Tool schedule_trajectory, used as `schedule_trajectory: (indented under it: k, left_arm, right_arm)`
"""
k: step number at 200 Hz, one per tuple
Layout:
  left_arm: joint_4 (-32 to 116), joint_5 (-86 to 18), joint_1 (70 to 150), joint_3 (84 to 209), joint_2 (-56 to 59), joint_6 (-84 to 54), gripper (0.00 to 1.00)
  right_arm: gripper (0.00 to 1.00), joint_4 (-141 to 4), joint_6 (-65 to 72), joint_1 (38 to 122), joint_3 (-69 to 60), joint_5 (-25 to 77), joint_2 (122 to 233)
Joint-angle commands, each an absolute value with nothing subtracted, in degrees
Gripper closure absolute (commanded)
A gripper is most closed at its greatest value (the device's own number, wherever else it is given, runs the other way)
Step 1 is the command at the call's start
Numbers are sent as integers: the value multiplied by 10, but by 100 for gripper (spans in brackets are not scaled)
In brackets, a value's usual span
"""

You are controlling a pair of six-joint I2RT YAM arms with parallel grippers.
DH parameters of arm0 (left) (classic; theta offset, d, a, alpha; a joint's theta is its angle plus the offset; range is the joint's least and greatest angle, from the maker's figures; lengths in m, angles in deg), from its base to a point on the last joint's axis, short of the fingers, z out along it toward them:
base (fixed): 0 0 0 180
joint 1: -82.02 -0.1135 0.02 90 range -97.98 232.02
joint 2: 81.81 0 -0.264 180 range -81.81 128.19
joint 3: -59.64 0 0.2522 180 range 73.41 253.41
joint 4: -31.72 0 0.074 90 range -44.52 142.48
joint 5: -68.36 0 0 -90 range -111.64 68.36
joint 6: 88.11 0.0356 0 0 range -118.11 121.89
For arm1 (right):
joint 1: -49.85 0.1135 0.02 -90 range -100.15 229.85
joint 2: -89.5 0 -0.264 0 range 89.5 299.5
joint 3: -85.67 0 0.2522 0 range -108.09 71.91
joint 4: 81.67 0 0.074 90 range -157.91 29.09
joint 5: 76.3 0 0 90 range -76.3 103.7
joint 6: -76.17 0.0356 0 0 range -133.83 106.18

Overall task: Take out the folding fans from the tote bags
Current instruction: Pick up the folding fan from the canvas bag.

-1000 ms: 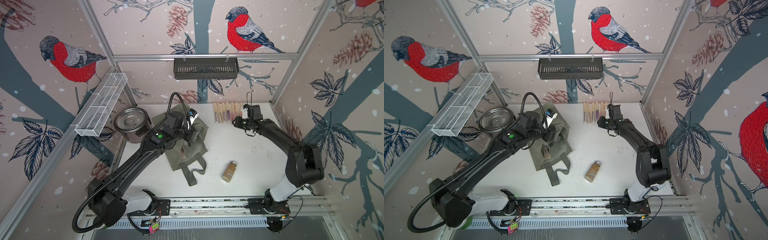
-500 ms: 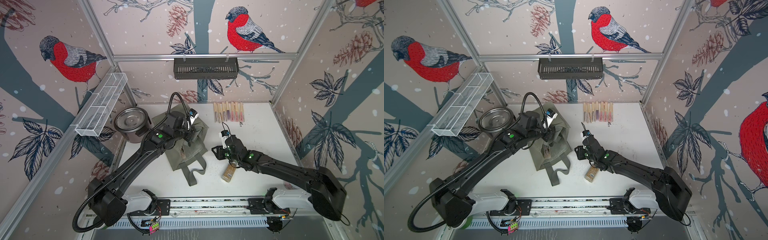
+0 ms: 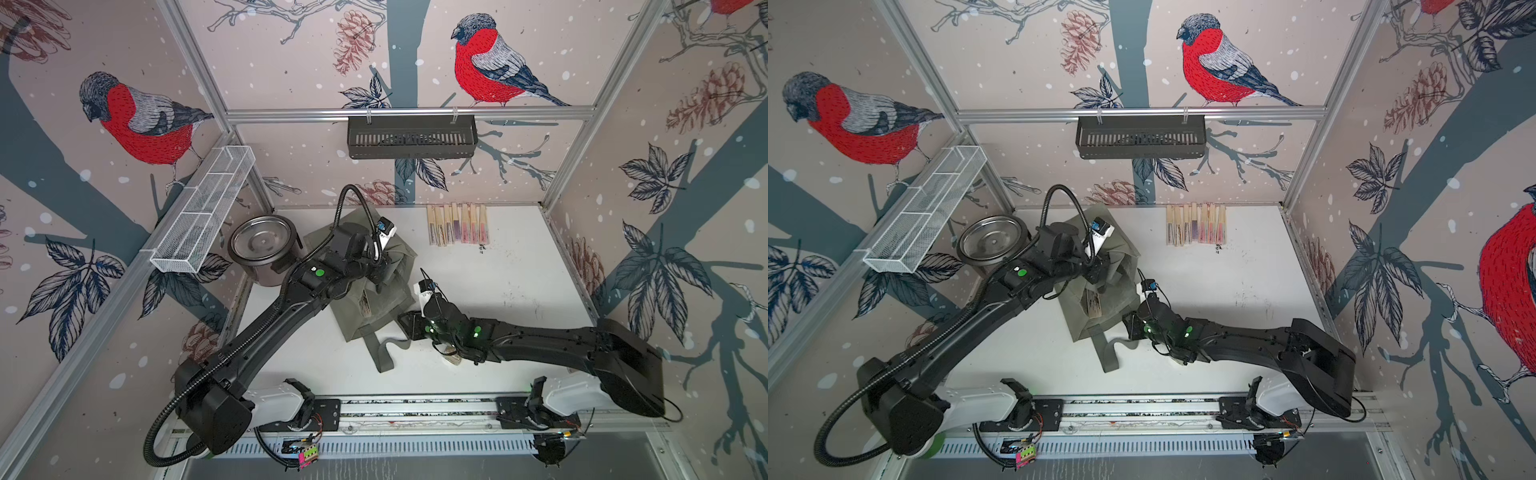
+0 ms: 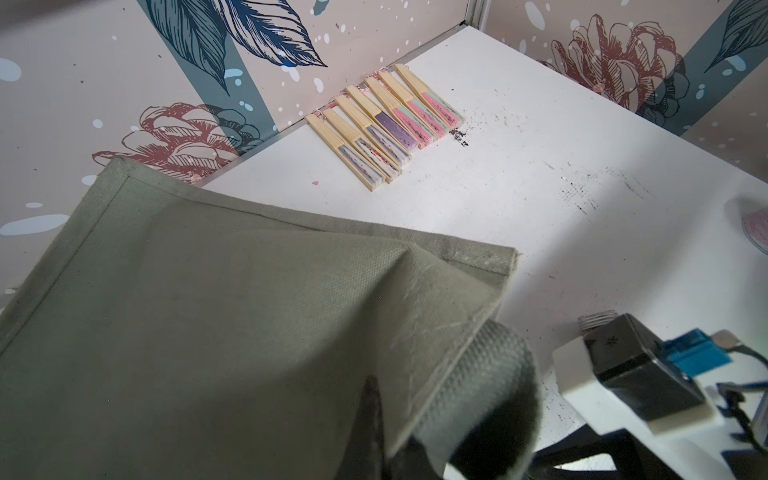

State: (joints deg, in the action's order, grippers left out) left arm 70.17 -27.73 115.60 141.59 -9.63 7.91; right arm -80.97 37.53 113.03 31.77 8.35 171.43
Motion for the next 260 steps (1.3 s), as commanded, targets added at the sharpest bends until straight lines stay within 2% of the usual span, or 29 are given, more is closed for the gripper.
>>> schedule_trajectory:
  k: [1, 149, 170, 192, 260]
  left_arm:
    - [675, -281, 1157, 1418, -102, 81, 100]
    - [675, -280, 1157, 1417, -98, 82, 100]
    - [678, -280, 1157, 1417, -97, 82, 100]
    - [675, -278, 1157, 1416, -100, 82, 100]
    - [676, -278, 1159, 1417, -98, 82, 100]
  right_arm:
    - [71, -859, 409, 1133, 308, 85, 1739]
    - [73, -929, 406, 1131, 206, 124, 1931]
    - [72, -935, 406, 1130, 190, 128, 1949]
    - [65, -931, 403, 1125, 172, 130, 1967]
    - [64, -959, 420, 1101, 135, 172, 2029]
